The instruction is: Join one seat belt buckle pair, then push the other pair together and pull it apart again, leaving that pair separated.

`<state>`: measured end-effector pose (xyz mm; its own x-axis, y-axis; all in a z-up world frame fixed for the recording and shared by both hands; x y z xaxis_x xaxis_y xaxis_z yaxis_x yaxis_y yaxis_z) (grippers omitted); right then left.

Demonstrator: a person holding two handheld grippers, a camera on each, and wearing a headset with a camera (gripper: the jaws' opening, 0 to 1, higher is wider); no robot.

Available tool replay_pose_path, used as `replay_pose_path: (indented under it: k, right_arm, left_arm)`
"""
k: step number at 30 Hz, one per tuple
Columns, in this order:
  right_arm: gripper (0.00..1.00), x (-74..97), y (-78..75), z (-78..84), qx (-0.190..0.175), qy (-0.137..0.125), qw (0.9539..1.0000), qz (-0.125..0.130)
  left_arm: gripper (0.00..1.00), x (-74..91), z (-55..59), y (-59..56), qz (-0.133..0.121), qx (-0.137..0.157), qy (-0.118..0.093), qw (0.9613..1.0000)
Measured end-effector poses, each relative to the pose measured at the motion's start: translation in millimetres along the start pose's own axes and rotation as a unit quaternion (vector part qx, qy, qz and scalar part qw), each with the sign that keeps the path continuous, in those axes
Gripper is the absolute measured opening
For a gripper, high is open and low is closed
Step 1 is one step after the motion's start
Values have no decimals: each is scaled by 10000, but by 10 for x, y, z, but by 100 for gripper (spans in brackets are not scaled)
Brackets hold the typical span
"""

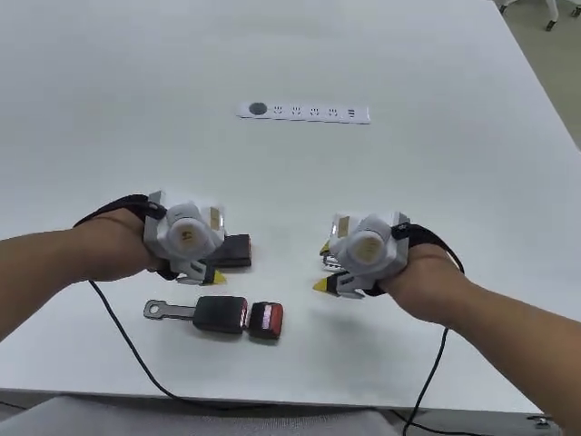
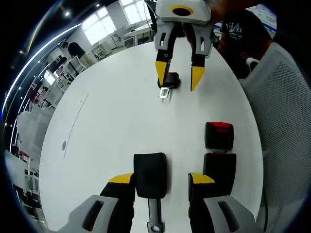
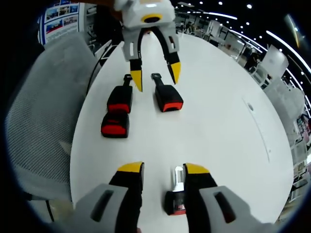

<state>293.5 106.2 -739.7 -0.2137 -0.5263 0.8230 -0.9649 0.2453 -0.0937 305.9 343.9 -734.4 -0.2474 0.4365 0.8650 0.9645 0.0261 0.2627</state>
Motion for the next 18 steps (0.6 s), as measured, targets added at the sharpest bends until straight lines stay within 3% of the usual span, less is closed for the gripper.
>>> replay_pose_path:
  k: [8, 13, 18]
  right_arm:
    - [33, 112, -236, 273, -233, 144, 9995, 173]
    - [33, 121, -307, 397, -392, 216, 9989, 135]
    - [33, 77, -319, 472, -307, 372, 9988, 35]
  left_arm:
    - [45, -127, 43, 155, 79, -60, 67, 9999]
    - [45, -214, 84, 150, 199, -138, 164, 9996]
    - [42, -264, 94, 167, 268, -147, 191, 9994]
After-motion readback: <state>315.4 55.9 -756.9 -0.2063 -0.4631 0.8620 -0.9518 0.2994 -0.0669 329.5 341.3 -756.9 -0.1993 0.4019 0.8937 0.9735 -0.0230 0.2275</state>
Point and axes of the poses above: the centre of the closed fingertips' face, and the gripper's own axes: x roughly backward along the fingers, y roughly to its left, z roughly out of its underside, the point moved 10 cm from there along x, roughly backward along the fingers, and after that the axes turned 7 degrees about -x, right-handed, at the moved point
